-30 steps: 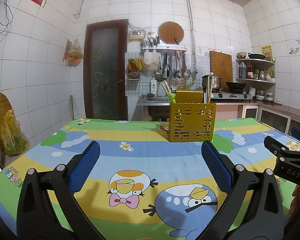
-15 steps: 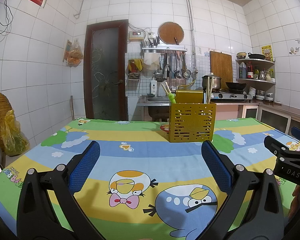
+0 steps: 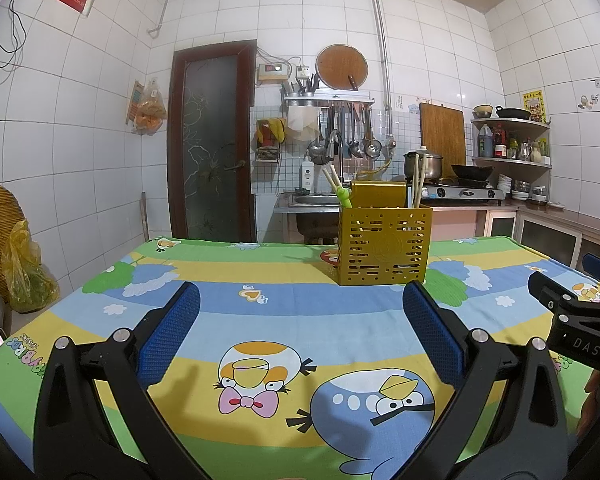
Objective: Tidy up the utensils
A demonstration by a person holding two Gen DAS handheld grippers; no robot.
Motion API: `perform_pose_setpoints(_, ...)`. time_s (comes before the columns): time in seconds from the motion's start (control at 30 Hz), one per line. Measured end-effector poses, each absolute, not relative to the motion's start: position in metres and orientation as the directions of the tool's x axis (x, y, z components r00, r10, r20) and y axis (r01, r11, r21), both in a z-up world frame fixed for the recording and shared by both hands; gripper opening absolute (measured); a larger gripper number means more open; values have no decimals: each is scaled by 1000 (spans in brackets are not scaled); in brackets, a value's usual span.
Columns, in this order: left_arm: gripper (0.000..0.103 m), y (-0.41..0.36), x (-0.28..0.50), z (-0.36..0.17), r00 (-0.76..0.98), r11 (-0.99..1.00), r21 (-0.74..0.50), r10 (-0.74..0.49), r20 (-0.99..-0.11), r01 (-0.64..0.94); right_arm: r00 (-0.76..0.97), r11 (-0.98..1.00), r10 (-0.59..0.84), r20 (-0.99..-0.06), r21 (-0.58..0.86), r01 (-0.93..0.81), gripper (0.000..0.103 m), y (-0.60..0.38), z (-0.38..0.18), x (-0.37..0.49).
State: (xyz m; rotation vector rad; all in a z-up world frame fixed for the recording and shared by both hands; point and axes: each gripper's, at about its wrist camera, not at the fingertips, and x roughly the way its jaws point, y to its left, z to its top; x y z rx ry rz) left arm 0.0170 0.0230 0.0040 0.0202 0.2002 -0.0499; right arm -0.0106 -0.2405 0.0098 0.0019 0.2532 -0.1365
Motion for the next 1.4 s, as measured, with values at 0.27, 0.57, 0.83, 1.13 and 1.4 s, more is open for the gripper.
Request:
perform_pose_setpoints(0.27,98,24,17,4,979,999,16,-47,-198,51,959,991,-134,-250,-15,135,99,-241,10,-11)
perform_pose_setpoints(0.57,98,24,17,5,979,999,15,-47,-199,51,959,990,-137,-247,-17,137,99,-242,11,-11)
perform_pose_setpoints(0.83,98,24,16,6,979,999,16,-47,-197,51,959,990,-137,-248,-18,137,99,-243,11,-11)
perform_pose_setpoints(1.13,98,24,16,6,979,999,17,-47,-197,51,959,990,-137,-248,-18,137,99,-243,11,-11)
perform_pose_setpoints(1.4,98,24,16,6,980,999,17,-47,-196,51,959,990,-137,-248,-18,137,99,-241,11,-11)
